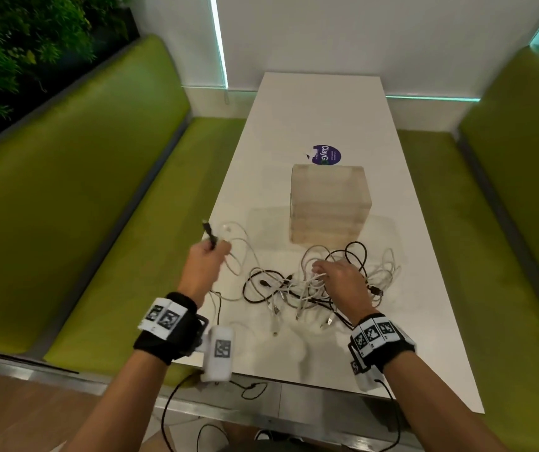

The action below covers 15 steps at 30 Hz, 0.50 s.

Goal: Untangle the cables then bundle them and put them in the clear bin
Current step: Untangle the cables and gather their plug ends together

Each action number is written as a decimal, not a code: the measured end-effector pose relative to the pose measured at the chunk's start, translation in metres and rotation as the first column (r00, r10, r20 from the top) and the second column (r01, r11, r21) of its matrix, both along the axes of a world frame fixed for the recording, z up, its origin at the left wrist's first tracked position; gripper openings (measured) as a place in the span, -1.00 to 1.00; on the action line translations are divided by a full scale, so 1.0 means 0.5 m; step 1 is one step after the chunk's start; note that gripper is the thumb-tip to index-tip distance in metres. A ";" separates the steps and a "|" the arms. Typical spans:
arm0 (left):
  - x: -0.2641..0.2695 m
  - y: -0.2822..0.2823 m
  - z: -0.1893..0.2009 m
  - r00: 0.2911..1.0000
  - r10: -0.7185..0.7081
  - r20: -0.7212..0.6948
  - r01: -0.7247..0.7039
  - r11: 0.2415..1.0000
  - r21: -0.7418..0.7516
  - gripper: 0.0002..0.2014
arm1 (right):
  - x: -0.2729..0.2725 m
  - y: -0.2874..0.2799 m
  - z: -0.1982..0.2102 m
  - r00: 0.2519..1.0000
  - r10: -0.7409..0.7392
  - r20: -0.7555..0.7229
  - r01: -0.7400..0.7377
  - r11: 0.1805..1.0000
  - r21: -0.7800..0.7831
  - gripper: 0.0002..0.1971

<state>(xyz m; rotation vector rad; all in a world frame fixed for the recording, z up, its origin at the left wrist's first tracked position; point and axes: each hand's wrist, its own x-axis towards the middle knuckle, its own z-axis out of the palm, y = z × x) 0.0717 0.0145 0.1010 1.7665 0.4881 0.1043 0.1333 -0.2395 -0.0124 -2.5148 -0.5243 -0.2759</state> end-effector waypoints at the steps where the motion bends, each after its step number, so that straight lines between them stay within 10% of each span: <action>1: -0.002 -0.023 -0.013 0.996 -0.081 -0.040 0.082 0.996 0.044 -0.77 | -0.002 0.010 0.003 1.000 0.009 0.003 -0.009 1.000 0.000 -0.73; 9: 0.013 -0.173 -0.106 0.859 -0.495 -0.133 0.511 0.845 0.157 -0.72 | -0.021 0.052 0.041 0.986 0.162 -0.034 -0.164 0.981 -0.104 -0.71; 15: 0.012 -0.170 -0.085 0.881 -0.468 -0.064 0.470 0.854 0.223 -0.78 | -0.015 0.048 0.043 0.995 0.095 0.035 -0.092 0.993 -0.075 -0.87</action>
